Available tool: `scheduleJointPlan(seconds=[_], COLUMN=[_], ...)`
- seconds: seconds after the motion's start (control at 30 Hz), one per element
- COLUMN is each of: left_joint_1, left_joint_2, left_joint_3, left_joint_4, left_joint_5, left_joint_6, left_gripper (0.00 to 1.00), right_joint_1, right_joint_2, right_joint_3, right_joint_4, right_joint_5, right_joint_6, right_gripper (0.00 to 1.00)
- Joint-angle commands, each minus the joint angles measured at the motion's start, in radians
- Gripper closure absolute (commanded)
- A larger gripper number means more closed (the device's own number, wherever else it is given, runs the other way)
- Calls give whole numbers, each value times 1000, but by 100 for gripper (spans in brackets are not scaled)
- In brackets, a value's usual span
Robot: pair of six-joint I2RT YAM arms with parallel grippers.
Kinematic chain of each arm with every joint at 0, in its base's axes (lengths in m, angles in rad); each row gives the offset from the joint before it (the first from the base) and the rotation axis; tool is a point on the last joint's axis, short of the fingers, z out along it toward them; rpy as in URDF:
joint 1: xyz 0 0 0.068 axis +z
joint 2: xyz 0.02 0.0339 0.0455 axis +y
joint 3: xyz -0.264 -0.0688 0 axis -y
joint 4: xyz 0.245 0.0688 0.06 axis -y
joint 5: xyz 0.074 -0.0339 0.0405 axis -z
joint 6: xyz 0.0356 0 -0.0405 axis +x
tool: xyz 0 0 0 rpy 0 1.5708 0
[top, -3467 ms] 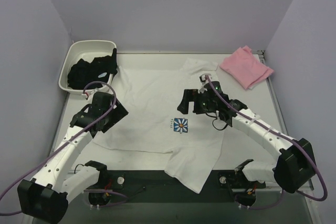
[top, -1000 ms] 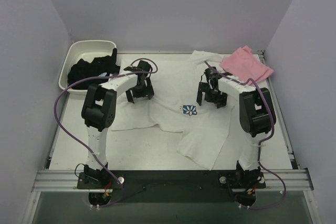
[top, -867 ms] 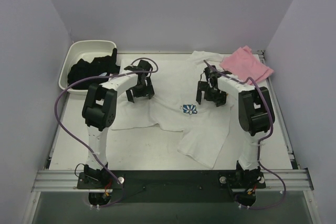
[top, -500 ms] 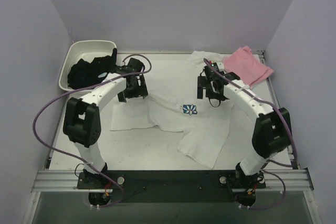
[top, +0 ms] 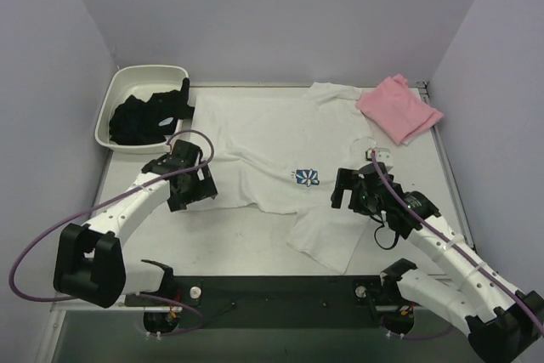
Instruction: Fold and stack the t-shirts
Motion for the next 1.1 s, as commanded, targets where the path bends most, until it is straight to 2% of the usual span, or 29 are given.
scheduleJointPlan(seconds=[0.0, 0.13, 0.2, 0.33, 0.53, 1.07], left_joint_1=[3, 46, 75, 144, 191, 263], left_joint_2=[1, -42, -67, -96, -41, 83], left_joint_3=[-89, -166, -203, -235, -226, -244], left_joint_4=[118, 144, 174, 216, 219, 297], left_joint_5=[56, 15, 21, 50, 50, 12], left_joint_6=[-32, -94, -95, -79, -68, -121], left_gripper=[3, 3, 3, 4, 4, 19], right_joint_1=[28, 45, 53, 68, 73, 79], right_joint_2=[-61, -93, -124, -169, -160, -134], right_joint_3=[-61, -74, -105, -124, -121, -137], right_joint_4=[14, -20, 18, 32, 36, 86], right_joint_5=[16, -2, -63, -82, -88, -93], right_joint_6=[56, 53, 26, 0, -20, -17], right_gripper=[0, 0, 0, 0, 0, 0])
